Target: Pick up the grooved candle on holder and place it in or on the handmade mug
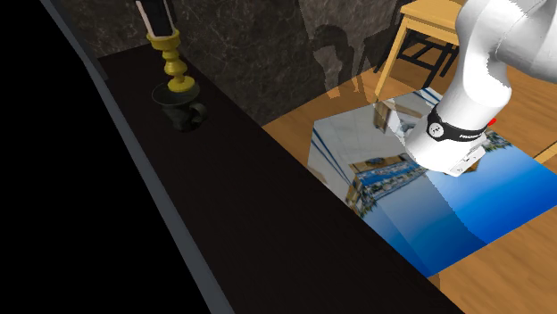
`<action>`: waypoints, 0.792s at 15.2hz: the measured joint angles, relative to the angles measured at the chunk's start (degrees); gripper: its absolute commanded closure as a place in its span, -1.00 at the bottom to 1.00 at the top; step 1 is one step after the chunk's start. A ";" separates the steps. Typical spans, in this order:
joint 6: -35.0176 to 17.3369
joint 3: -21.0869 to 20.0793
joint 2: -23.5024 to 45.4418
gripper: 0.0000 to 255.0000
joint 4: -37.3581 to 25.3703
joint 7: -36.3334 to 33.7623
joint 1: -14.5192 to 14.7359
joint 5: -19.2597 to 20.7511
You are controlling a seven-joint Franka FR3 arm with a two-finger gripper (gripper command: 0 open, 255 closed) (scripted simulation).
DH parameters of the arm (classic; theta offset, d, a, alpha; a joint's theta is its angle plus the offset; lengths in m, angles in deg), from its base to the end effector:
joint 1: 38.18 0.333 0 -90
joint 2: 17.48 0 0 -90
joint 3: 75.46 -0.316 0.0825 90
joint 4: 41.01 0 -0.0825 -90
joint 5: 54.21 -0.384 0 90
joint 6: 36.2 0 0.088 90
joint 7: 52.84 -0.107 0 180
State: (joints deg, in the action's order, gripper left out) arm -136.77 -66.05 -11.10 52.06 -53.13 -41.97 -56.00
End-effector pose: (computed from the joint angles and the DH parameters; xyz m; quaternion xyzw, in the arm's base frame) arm 0.5850 -0.1297 0.5518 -0.9928 0.1195 -0.0112 0.0051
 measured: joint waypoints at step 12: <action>7.46 4.29 14.35 1.00 -21.14 12.30 -8.85 -3.96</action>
State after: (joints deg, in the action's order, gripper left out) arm -129.31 -61.76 3.24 30.92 -40.83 -50.83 -59.96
